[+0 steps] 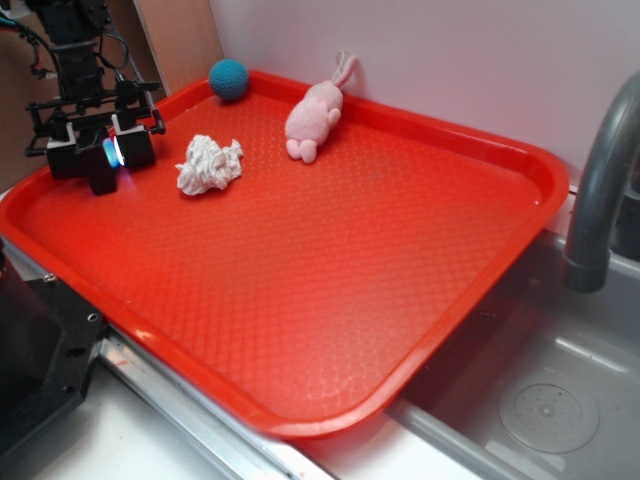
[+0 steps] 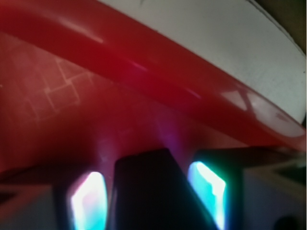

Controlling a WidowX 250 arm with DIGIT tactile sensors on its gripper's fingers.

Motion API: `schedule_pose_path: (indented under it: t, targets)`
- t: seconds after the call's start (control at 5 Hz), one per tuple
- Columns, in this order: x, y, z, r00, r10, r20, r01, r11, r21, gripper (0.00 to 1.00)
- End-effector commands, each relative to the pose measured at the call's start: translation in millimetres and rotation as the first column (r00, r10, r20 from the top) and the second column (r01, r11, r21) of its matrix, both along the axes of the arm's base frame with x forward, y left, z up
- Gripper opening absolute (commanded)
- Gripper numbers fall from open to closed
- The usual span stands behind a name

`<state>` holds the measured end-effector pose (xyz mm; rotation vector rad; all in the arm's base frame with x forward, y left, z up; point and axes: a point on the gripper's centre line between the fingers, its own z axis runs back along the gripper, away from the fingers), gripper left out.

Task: Grab the black box.

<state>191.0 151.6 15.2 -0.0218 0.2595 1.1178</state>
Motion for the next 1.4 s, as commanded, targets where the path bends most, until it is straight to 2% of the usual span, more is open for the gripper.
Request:
schedule_pose_path:
  t: [0.0,1.0,1.2]
  targets:
    - [-9,-4,16,1.000,-0.002,0.021,0.001,1.000,0.023,0.00]
    - [-12,-5,22,1.000,-0.002,0.023,0.001,0.999,0.038,0.00]
    - [-14,-11,35,0.997,-0.051,0.061,0.052,0.999,-0.014,0.00]
